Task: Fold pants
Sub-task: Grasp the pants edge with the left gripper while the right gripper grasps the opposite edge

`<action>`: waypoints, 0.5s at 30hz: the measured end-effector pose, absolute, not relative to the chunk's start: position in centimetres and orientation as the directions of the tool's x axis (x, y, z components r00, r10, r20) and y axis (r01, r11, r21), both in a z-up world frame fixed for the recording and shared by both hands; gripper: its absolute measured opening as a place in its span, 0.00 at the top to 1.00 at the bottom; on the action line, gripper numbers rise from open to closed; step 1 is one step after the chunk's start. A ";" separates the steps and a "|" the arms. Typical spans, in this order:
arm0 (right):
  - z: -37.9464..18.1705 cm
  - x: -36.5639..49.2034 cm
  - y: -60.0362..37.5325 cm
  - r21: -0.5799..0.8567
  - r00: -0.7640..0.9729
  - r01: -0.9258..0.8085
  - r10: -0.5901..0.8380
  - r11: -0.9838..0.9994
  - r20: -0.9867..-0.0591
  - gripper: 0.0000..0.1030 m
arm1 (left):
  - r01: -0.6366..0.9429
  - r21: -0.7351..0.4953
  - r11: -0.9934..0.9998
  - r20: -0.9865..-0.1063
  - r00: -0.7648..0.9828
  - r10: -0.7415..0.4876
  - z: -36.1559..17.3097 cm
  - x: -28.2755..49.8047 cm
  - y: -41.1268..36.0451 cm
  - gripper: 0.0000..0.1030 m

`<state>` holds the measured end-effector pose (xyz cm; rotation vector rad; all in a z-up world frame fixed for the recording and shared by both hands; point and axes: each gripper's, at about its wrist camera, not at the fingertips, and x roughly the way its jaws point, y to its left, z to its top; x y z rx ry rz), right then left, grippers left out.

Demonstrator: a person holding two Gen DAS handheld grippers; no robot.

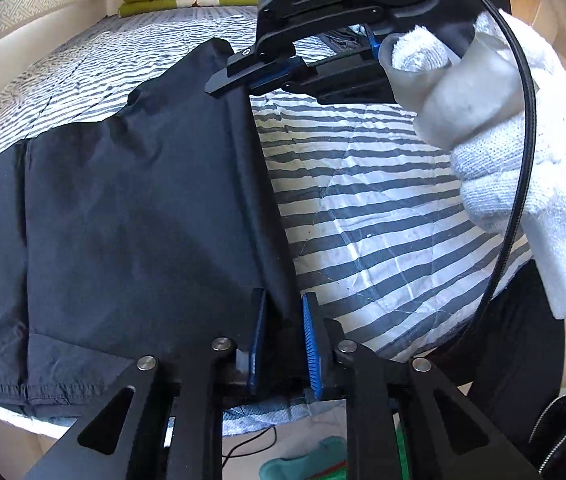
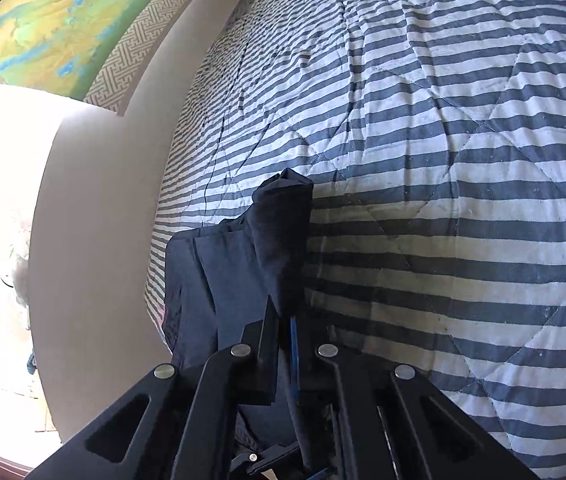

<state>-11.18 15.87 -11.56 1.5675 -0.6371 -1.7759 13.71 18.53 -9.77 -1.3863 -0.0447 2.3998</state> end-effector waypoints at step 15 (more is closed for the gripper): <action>-4.2 -10.5 9.1 0.755 -0.064 0.238 -0.786 -0.610 -0.615 0.96 | -0.183 -0.483 -0.856 -0.671 -0.551 0.496 -1.7 17.8 5.3 0.94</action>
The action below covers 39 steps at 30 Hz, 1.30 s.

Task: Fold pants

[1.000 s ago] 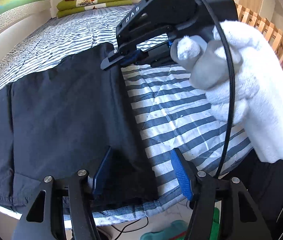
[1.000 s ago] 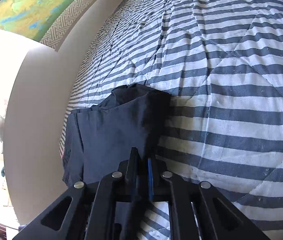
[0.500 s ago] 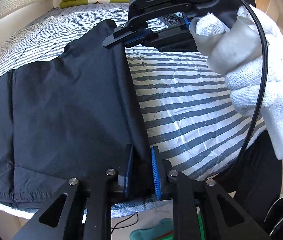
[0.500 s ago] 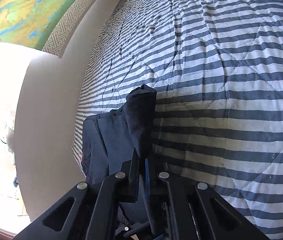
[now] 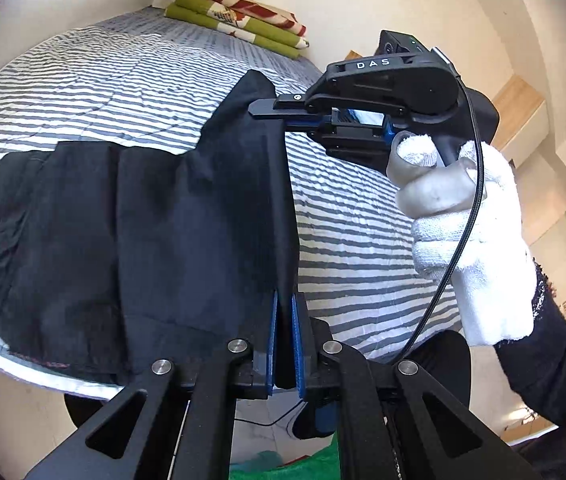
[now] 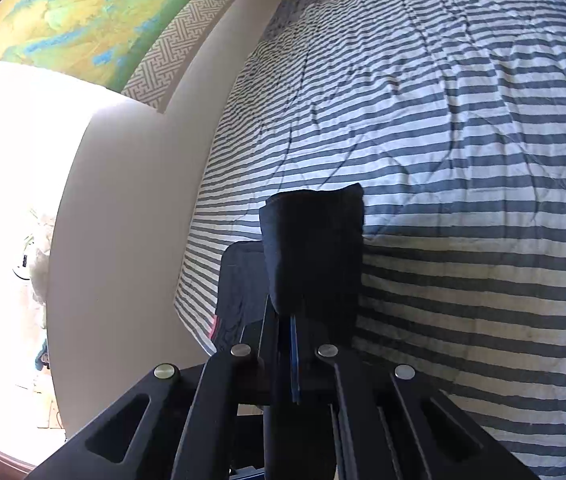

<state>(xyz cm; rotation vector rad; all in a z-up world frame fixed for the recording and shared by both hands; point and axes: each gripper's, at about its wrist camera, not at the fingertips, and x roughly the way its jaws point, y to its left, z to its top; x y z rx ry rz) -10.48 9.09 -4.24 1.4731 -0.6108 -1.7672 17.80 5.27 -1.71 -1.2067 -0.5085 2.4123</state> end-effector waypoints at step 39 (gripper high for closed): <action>-12.2 0.8 -10.7 0.437 0.066 0.718 -0.572 -0.542 -0.818 0.84 | 0.280 -0.426 -0.861 -0.756 -0.633 0.168 -7.7 22.9 -19.1 0.98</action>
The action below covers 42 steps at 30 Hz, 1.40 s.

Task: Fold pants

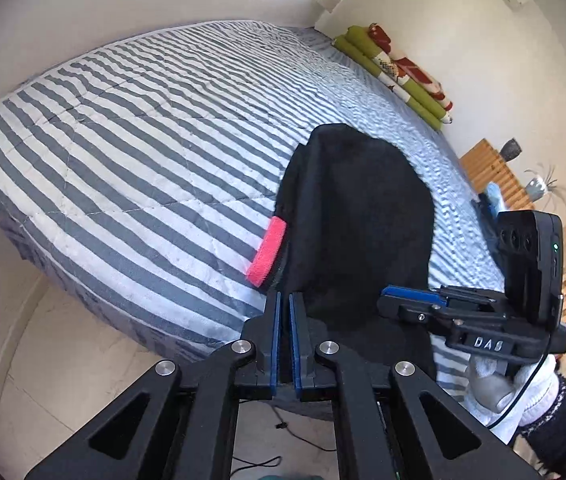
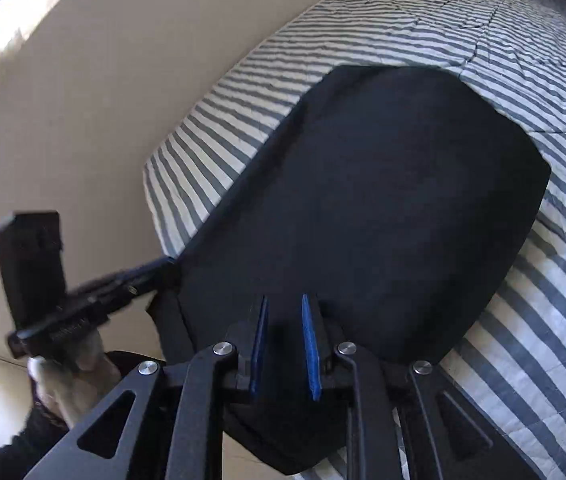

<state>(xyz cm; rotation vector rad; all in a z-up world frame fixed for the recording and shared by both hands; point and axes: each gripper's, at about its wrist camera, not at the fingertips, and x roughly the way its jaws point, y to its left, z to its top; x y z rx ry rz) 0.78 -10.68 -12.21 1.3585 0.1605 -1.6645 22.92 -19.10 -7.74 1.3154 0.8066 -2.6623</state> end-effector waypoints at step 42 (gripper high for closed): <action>-13.8 -15.4 -8.6 0.404 -0.127 0.574 -0.565 -0.712 -0.815 0.84 | -0.143 -0.369 -0.918 -0.827 -0.400 0.394 -7.2 17.2 -3.8 0.99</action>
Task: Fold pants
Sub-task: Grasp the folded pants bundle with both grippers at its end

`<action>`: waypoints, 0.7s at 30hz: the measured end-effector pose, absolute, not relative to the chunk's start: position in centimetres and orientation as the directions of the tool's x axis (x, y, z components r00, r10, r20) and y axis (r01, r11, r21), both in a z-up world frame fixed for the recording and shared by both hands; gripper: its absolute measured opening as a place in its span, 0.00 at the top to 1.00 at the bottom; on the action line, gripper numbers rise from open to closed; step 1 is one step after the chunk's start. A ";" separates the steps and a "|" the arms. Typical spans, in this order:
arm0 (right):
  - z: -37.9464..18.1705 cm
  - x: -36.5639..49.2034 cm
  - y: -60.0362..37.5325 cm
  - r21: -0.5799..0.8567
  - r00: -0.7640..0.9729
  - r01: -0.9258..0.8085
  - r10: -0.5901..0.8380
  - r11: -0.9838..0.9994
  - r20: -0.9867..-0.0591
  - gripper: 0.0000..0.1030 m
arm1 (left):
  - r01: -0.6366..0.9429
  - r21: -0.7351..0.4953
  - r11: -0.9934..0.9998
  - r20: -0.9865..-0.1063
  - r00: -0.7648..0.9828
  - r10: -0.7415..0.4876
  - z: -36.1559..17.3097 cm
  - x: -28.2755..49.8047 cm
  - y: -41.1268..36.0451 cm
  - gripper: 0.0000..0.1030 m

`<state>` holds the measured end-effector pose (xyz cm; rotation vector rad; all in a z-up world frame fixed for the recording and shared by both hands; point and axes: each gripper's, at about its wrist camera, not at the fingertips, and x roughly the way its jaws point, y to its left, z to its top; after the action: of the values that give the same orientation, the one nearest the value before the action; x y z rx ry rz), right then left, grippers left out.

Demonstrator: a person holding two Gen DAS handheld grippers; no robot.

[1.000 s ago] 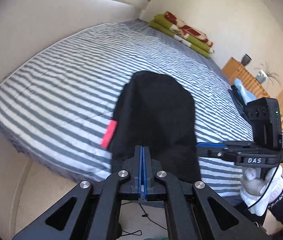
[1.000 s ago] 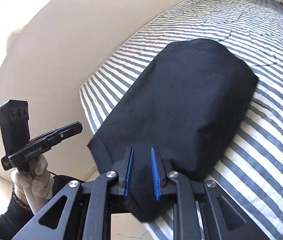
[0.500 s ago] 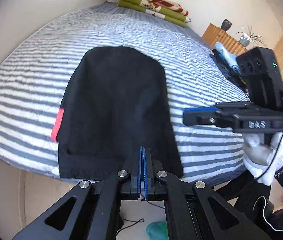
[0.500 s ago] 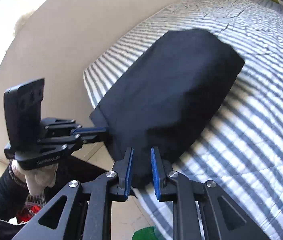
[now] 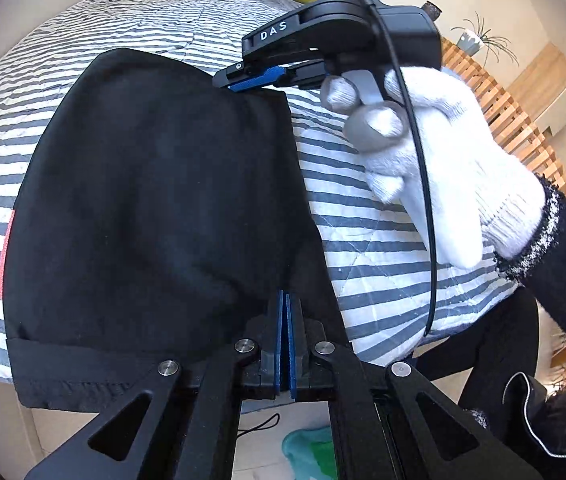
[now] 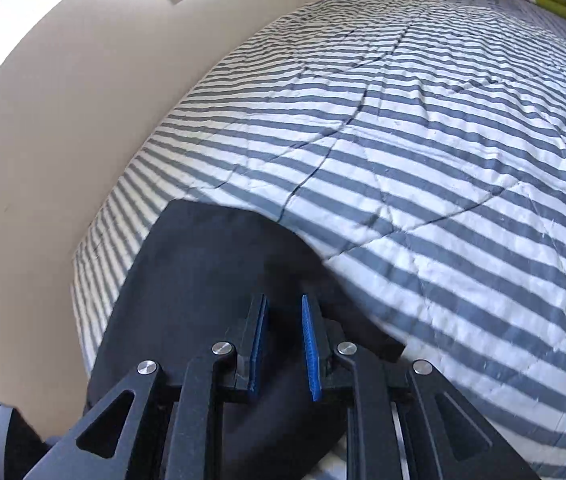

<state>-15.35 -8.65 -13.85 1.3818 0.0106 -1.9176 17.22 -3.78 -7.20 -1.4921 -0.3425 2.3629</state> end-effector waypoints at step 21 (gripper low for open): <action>-16.5 -7.3 1.0 0.689 0.003 0.342 -0.732 -0.639 -0.681 0.51 | 0.219 -0.404 -0.888 -0.853 -0.440 0.280 -7.2 8.5 -18.3 0.28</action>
<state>-7.34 1.00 -16.53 1.4994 -0.4197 -1.7438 8.47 -18.31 -7.21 -1.6410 -0.7322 2.5308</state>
